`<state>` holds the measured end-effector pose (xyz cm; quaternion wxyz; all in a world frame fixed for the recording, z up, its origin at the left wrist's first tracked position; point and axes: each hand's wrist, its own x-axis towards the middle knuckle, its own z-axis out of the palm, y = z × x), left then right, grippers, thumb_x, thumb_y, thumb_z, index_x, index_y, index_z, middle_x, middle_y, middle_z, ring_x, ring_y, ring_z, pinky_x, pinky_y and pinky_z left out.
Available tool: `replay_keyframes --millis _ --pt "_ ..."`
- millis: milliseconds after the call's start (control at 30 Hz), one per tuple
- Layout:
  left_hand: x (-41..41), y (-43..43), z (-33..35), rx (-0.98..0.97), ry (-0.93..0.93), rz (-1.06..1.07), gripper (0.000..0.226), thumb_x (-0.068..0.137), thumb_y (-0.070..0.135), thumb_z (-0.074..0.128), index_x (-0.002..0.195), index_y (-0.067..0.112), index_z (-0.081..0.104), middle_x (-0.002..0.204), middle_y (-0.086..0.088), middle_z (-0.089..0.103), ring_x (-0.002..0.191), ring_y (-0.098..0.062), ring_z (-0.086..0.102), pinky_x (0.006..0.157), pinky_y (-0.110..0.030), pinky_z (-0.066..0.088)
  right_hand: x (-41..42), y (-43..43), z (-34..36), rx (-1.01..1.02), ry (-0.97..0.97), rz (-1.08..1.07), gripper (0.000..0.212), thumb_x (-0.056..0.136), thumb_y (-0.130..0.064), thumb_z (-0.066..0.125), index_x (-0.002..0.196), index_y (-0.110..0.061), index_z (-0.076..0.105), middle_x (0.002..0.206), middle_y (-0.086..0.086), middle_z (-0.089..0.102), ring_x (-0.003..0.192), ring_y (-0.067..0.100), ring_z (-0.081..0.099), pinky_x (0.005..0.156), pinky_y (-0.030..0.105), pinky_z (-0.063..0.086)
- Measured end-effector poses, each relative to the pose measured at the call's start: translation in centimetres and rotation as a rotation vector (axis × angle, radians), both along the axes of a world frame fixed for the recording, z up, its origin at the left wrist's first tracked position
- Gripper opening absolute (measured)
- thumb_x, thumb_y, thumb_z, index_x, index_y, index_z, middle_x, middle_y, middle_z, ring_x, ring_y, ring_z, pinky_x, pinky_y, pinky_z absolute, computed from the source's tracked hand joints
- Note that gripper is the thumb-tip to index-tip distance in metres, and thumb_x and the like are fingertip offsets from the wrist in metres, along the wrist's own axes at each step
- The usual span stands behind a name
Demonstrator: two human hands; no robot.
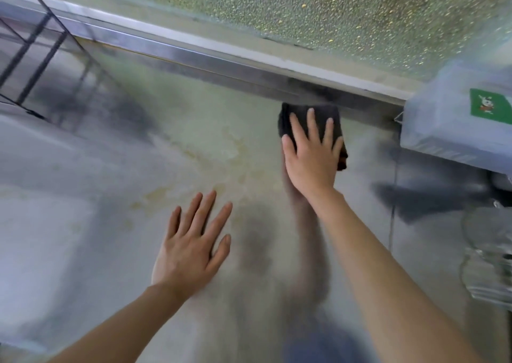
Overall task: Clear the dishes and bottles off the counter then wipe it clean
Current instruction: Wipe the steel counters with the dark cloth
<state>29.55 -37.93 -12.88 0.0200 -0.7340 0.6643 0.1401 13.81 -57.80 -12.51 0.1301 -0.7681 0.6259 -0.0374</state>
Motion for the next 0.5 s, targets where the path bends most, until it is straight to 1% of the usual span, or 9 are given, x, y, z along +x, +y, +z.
replay_keyframes --millis 67,100,133,167,200,300,367,433,500 --pt "0.0 0.0 0.0 -0.011 0.004 0.001 0.054 0.095 0.052 0.013 0.145 0.033 0.02 0.153 -0.001 0.018 0.141 -0.02 0.013 0.112 -0.037 0.002 0.7 2.4 0.2 -0.001 0.028 0.287 0.049 0.099 -0.047 0.023 0.147 -0.038 0.019 0.159 -0.003 0.009 0.145 0.033 0.001 0.114 0.053 0.001" --pt "0.0 -0.1 0.0 -0.015 0.005 -0.002 0.054 0.095 0.051 0.013 0.145 0.033 0.021 0.153 -0.001 0.019 0.141 -0.021 0.014 0.112 -0.037 0.002 0.5 2.8 0.3 0.02 0.049 0.389 0.049 0.099 -0.048 0.022 0.147 -0.04 0.017 0.159 -0.005 0.008 0.145 0.031 0.0 0.115 0.052 0.001" --pt "0.0 0.0 -0.1 -0.019 0.005 -0.005 0.054 0.095 0.051 0.014 0.145 0.033 0.022 0.153 -0.002 0.02 0.141 -0.021 0.014 0.112 -0.037 0.002 -0.1 2.4 0.4 0.038 0.068 0.439 0.049 0.099 -0.049 0.022 0.147 -0.041 0.016 0.159 -0.007 0.006 0.146 0.029 -0.002 0.115 0.05 0.0" --pt "0.0 0.0 -0.1 -0.023 0.003 -0.009 0.054 0.095 0.05 0.015 0.145 0.032 0.023 0.153 -0.002 0.021 0.14 -0.021 0.014 0.112 -0.037 0.002 -0.8 1.6 0.4 0.037 0.081 0.429 0.049 0.099 -0.05 0.022 0.146 -0.041 0.016 0.159 -0.008 0.006 0.146 0.028 -0.001 0.115 0.05 0.001" --pt "0.0 0.0 -0.1 -0.028 0.002 -0.012 0.053 0.094 0.049 0.018 0.144 0.032 0.024 0.153 -0.003 0.022 0.14 -0.022 0.014 0.112 -0.037 0.001 -1.5 0.7 0.4 0.02 0.083 0.367 0.049 0.099 -0.05 0.023 0.146 -0.041 0.018 0.159 -0.008 0.008 0.146 0.029 0.001 0.115 0.05 0.002" --pt "0.0 0.0 -0.1 -0.051 0.011 -0.013 0.055 0.092 0.048 0.026 0.144 0.03 0.027 0.152 -0.005 0.024 0.14 -0.022 0.015 0.112 -0.038 0.002 -2.3 -1.3 0.2 0.013 0.034 0.04 0.048 0.099 -0.046 0.026 0.146 -0.037 0.022 0.159 -0.004 0.009 0.145 0.032 0.002 0.115 0.052 0.003" --pt "-0.1 0.1 -0.3 -0.066 0.01 -0.02 0.055 0.092 0.047 0.027 0.144 0.029 0.028 0.152 -0.005 0.024 0.14 -0.023 0.016 0.112 -0.039 0.003 -1.3 -0.9 -0.1 0.004 0.018 -0.092 0.048 0.099 -0.045 0.026 0.147 -0.036 0.022 0.159 -0.002 0.007 0.145 0.033 -0.001 0.115 0.052 0.0" --pt "0.0 0.1 -0.4 -0.074 0.006 -0.023 0.055 0.092 0.047 0.027 0.144 0.029 0.028 0.152 -0.006 0.025 0.14 -0.023 0.017 0.111 -0.04 0.006 -0.2 0.7 0.0 0.004 0.0 -0.109 0.049 0.099 -0.044 0.025 0.147 -0.036 0.021 0.159 -0.001 0.007 0.145 0.034 -0.001 0.115 0.053 0.0" --pt "0.0 0.1 -0.5 -0.075 0.004 -0.027 0.055 0.091 0.047 0.028 0.144 0.029 0.028 0.152 -0.006 0.025 0.14 -0.024 0.018 0.11 -0.042 0.008 0.4 3.4 -0.1 0.003 0.006 -0.001 0.048 0.099 -0.045 0.024 0.147 -0.037 0.021 0.159 -0.002 0.01 0.145 0.034 0.002 0.115 0.054 0.002"
